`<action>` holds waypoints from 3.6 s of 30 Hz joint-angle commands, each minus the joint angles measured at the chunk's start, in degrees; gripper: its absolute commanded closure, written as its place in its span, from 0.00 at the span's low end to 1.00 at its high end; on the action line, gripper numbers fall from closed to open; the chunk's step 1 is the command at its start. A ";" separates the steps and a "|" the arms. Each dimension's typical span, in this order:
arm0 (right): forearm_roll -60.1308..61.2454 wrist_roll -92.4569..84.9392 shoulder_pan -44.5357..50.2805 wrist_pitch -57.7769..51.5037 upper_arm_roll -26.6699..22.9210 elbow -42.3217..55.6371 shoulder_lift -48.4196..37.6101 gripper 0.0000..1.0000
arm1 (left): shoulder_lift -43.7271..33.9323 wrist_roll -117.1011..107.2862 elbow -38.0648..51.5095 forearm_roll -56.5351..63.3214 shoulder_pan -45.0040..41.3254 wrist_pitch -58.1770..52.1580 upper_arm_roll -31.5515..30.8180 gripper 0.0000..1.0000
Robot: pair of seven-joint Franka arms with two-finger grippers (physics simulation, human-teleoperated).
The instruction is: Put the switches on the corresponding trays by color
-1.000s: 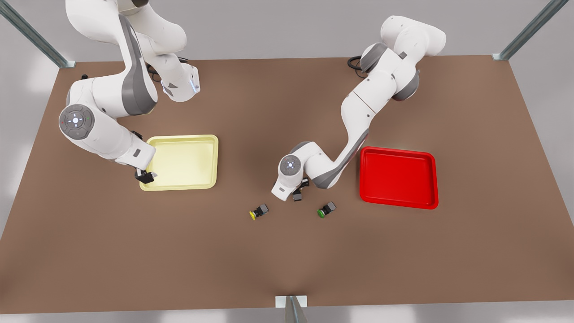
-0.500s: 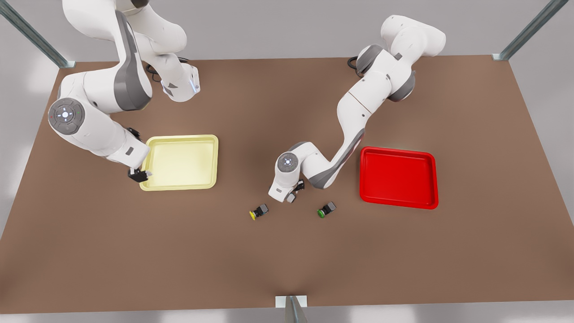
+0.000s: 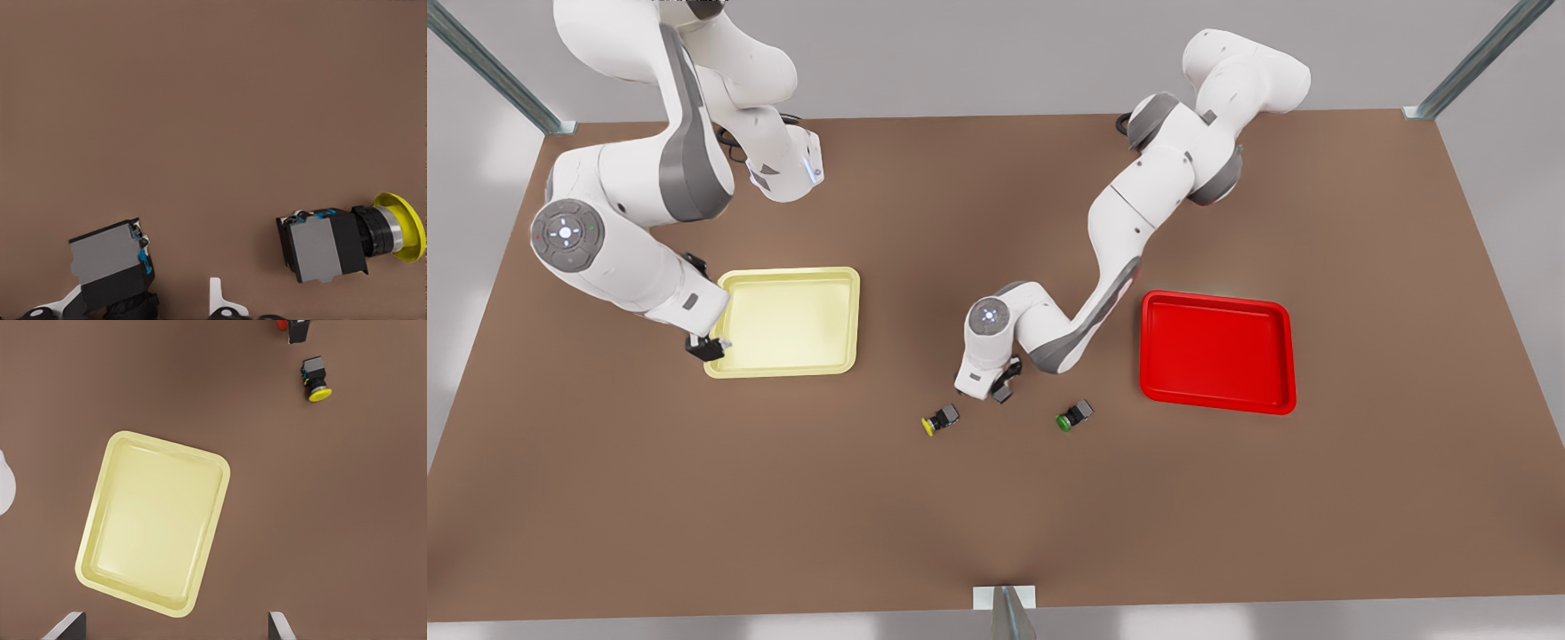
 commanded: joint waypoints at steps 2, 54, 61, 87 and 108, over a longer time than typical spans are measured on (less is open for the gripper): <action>0.13 0.00 0.09 0.00 0.04 0.06 0.12 0.00 | 0.27 -0.25 0.27 1.65 0.00 0.03 0.00 0.26; -7.34 27.27 14.86 33.14 11.47 16.23 43.53 0.00 | -47.98 57.76 -66.88 -23.40 20.83 12.86 21.10 0.00; -6.99 25.05 14.77 34.45 11.56 17.02 46.61 0.00 | -48.60 57.58 -44.13 -23.22 22.06 -1.11 17.05 0.00; -6.99 26.10 14.42 35.60 11.29 17.55 48.54 0.53 | -46.75 68.48 -18.19 -27.35 22.41 -35.31 14.85 0.00; -6.99 19.25 -5.18 49.92 11.91 -50.82 -4.62 0.50 | -46.40 67.60 -17.75 -27.35 22.41 -35.48 14.59 0.00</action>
